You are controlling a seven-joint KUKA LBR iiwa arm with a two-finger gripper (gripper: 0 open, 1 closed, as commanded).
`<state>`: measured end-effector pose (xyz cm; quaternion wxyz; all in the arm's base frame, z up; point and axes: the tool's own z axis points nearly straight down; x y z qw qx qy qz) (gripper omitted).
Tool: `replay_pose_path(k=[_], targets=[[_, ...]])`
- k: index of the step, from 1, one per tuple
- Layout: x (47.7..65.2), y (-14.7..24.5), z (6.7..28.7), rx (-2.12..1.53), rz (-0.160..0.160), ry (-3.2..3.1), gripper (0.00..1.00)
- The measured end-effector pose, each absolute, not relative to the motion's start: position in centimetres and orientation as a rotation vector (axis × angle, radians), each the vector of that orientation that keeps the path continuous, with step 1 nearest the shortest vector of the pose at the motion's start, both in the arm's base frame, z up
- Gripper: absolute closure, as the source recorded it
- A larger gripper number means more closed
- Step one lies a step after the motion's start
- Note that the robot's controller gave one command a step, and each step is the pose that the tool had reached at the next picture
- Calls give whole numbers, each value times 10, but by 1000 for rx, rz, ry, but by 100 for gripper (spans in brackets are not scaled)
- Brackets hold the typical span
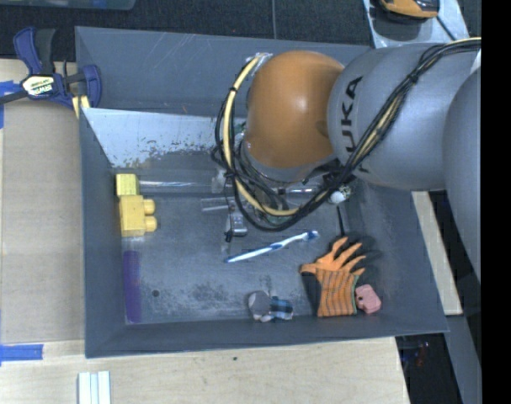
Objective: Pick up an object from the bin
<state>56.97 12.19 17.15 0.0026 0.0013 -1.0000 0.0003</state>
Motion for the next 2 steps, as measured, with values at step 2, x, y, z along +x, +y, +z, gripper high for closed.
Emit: replay_pose_path(k=[2], targets=[[587, 53, 102, -15, 4, -3140, 0]])
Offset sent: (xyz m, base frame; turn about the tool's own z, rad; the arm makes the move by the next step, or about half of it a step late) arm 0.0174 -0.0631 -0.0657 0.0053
